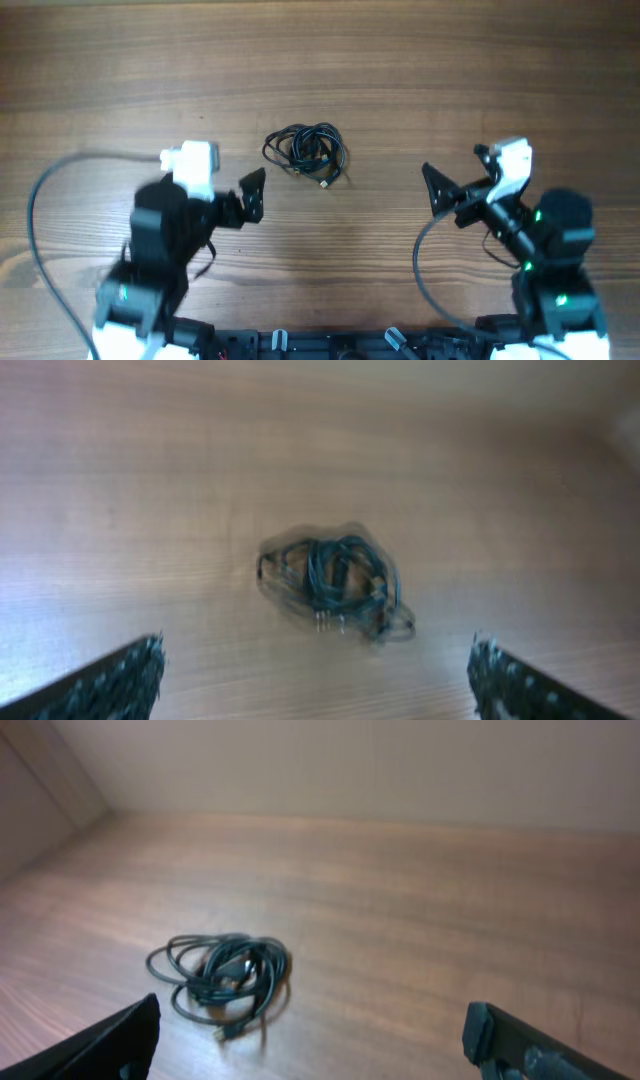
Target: Untangle cables
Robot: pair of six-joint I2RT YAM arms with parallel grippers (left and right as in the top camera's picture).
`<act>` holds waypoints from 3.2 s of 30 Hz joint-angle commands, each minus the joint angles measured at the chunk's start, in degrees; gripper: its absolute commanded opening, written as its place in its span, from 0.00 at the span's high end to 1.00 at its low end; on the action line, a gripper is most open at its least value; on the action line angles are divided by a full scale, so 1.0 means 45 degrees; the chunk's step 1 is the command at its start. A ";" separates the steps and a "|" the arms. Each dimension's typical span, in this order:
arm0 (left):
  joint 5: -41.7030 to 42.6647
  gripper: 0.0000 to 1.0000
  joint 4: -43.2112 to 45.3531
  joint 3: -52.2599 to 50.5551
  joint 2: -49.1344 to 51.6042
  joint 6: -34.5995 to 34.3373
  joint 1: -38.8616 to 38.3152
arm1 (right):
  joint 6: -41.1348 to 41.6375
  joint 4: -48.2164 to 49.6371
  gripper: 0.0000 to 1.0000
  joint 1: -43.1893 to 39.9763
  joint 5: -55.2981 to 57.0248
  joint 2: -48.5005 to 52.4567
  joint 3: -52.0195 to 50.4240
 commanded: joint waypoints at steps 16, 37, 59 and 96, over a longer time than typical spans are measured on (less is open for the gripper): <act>0.1851 0.04 -0.3672 0.7111 0.8981 -0.4561 -0.0049 | 0.3269 -0.4056 0.00 0.0053 -0.2467 0.5659 0.6110; 0.0199 0.44 -0.2103 0.7106 1.4707 -0.9500 -0.1399 | 0.4721 -0.4838 0.04 0.0053 -0.0913 0.6926 0.6076; 0.2914 0.96 -0.0277 0.7315 1.0846 -0.6343 -0.1530 | 0.4711 -0.4430 0.02 0.0053 -0.2074 0.6926 0.6076; 0.4998 0.96 0.1987 0.7310 0.9646 -0.5498 -0.2429 | 1.2395 0.1496 0.63 0.3147 -0.2637 0.9894 0.6076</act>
